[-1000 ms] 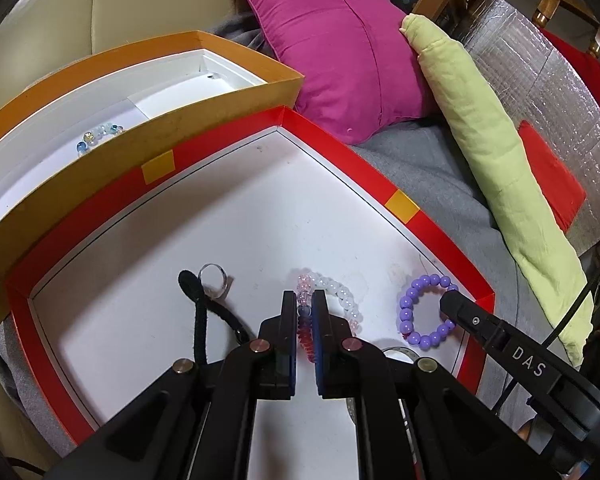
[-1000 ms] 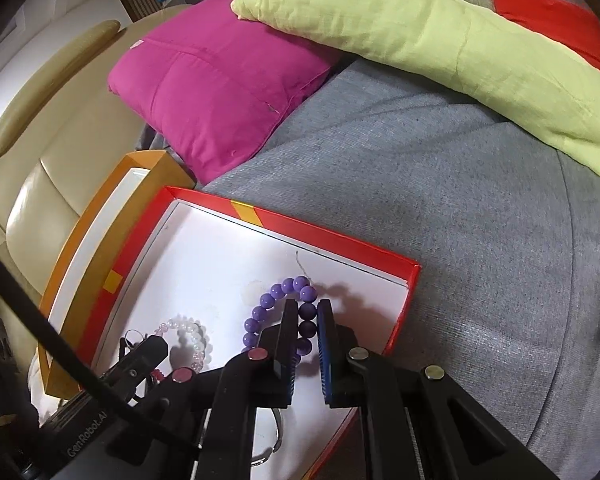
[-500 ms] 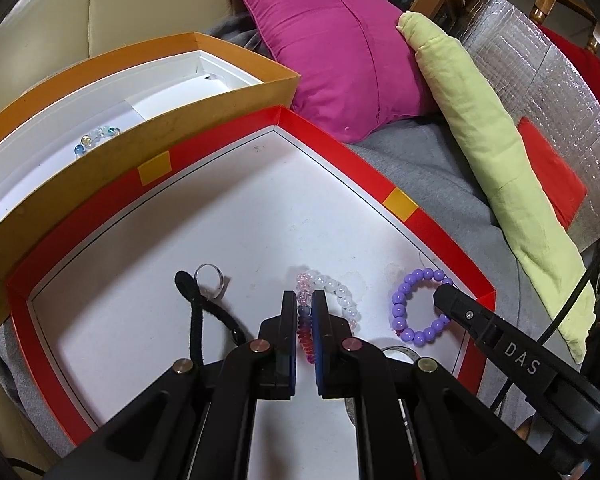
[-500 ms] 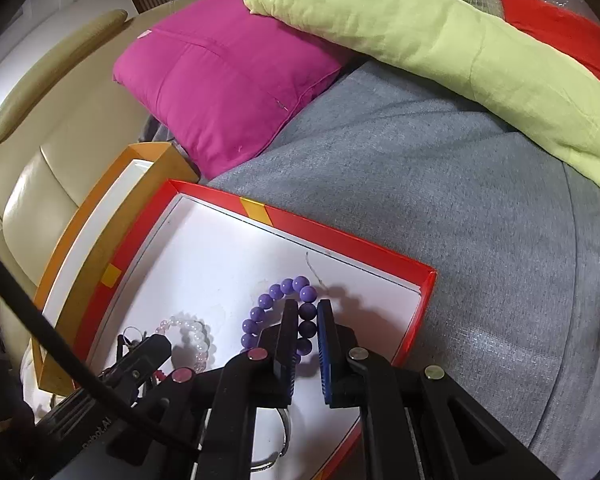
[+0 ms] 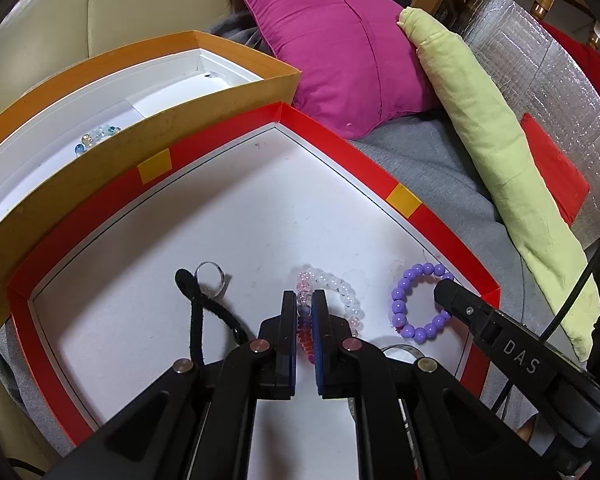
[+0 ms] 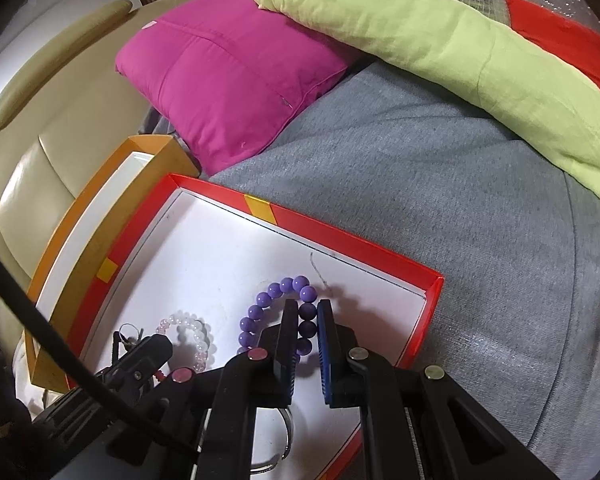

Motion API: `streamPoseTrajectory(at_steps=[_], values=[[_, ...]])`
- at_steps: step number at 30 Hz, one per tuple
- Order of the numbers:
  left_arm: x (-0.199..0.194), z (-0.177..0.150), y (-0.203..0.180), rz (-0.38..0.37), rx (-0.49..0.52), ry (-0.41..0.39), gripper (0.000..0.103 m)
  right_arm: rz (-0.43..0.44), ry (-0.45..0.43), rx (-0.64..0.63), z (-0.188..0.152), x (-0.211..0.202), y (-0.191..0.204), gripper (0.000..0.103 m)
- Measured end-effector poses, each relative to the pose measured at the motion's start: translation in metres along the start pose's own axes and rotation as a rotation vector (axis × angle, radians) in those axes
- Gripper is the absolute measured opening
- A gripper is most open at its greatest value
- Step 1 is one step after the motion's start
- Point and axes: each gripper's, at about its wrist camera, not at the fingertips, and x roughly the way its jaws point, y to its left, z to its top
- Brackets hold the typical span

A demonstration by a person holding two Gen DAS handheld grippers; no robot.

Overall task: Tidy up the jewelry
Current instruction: 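Open both tools to release the bracelets in the tray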

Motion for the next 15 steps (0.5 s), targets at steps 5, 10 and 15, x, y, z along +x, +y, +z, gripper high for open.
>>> streamPoseTrajectory(at_steps=[5, 10, 15], values=[[0.0, 0.001, 0.001, 0.009, -0.006, -0.004, 0.008, -0.003, 0.007, -0.003, 0.0, 0.001, 0.001, 0.012], [-0.001, 0.002, 0.006, 0.017, -0.032, 0.0, 0.008, -0.006, 0.002, 0.005, 0.001, -0.001, -0.002, 0.012], [-0.008, 0.003, 0.008, 0.025, -0.056, -0.021, 0.018, -0.015, -0.037, 0.028, 0.0, -0.02, -0.011, 0.024]])
